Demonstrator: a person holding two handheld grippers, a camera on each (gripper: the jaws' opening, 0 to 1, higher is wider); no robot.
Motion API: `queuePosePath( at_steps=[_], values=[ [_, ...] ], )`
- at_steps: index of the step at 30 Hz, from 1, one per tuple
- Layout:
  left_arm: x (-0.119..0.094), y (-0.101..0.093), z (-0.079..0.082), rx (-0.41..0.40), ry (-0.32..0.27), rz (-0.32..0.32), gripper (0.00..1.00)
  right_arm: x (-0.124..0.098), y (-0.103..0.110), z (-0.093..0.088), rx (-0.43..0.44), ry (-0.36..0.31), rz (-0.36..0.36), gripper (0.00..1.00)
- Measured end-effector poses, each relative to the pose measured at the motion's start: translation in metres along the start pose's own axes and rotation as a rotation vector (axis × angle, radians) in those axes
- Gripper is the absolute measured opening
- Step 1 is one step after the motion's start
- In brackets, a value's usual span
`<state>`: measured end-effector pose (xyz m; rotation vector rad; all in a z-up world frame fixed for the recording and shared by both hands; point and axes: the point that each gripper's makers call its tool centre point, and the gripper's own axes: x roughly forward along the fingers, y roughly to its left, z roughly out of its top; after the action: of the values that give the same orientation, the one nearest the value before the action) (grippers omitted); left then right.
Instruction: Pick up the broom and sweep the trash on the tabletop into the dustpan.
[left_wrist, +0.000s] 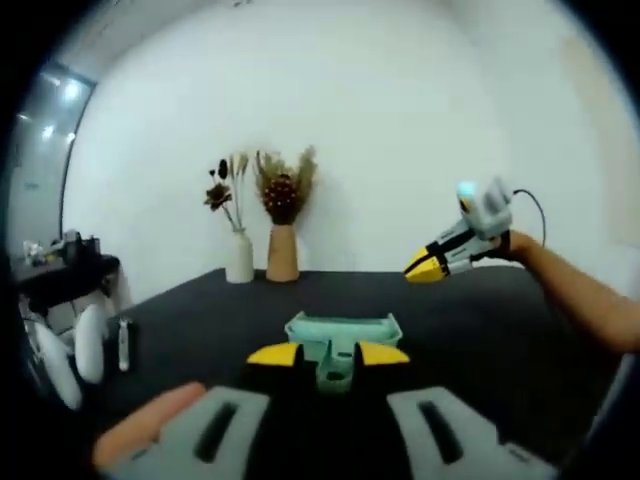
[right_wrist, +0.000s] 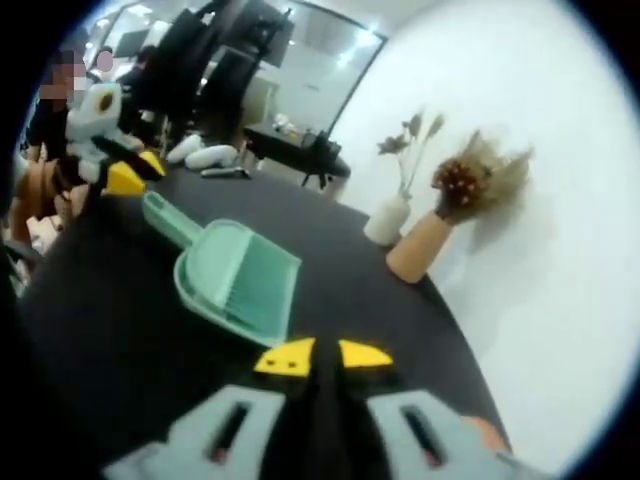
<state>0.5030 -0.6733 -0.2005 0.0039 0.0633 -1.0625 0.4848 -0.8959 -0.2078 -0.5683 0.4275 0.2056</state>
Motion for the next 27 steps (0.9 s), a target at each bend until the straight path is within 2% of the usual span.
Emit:
queuePosePath(
  at_steps=[6,10,12,15,21,27],
  values=[
    [-0.011,0.008,0.016,-0.013,-0.033,0.023,0.24,-0.005,-0.01,-0.001,0.049,0.036,-0.045,0.15],
    [-0.017,0.006,0.03,-0.021,-0.059,0.022,0.26,-0.013,0.0,0.003,0.083,0.043,-0.019,0.22],
    [-0.019,0.003,0.036,-0.025,-0.071,0.016,0.26,-0.02,0.006,0.003,0.07,0.064,-0.021,0.23],
    [-0.02,-0.006,0.044,-0.026,-0.09,-0.005,0.27,-0.038,0.011,0.006,0.054,0.073,-0.039,0.23],
    [-0.016,-0.027,0.052,-0.007,-0.102,-0.048,0.3,-0.073,0.022,0.011,0.048,0.035,-0.053,0.28],
    [-0.008,-0.051,0.056,0.001,-0.107,-0.104,0.35,-0.108,0.03,0.001,0.048,0.07,-0.073,0.33]
  ],
)
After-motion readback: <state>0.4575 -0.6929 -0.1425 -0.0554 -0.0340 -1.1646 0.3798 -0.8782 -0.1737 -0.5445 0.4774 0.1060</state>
